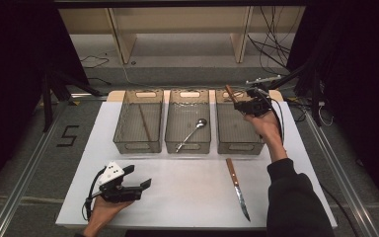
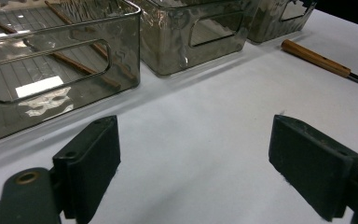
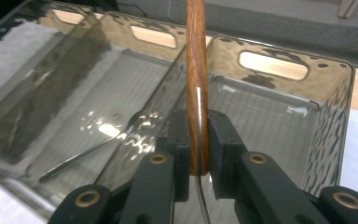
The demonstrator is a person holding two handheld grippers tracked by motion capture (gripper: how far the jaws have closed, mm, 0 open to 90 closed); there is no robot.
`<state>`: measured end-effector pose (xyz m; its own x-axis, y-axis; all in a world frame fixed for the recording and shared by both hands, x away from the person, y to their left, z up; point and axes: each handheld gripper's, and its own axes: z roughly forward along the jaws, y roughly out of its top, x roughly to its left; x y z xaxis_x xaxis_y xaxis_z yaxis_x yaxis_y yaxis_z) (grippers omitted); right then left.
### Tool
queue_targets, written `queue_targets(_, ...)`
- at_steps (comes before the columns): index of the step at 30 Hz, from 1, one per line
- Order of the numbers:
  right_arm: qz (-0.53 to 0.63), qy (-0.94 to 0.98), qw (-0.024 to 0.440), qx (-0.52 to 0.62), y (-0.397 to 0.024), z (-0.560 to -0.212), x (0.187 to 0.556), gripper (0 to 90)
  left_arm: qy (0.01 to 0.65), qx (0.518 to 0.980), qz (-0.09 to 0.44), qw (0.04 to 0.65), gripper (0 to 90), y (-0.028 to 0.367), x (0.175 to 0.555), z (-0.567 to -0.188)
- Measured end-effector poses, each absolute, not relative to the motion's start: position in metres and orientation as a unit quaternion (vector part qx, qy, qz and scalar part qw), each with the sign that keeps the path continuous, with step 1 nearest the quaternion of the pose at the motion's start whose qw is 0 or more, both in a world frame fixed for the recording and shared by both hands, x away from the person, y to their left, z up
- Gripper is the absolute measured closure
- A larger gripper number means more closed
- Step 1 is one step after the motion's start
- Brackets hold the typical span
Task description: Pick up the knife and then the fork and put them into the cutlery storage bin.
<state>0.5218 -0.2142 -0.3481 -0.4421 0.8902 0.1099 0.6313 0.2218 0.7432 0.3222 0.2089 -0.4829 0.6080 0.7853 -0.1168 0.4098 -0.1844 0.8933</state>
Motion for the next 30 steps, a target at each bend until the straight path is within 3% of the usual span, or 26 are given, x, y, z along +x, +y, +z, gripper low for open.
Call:
queue_targets(12, 0.358, 0.752, 0.170, 0.527, -0.210, -0.357, 0.551, 80.9, 0.400, 0.746, 0.186, 0.500, 16.4, 0.208, 0.322, -0.483)
queue_targets(30, 0.336, 0.752, 0.160, 0.544, -0.209, -0.382, 0.561, 80.9, 0.396, 0.745, 0.187, 0.503, 16.4, 0.208, 0.321, -0.482)
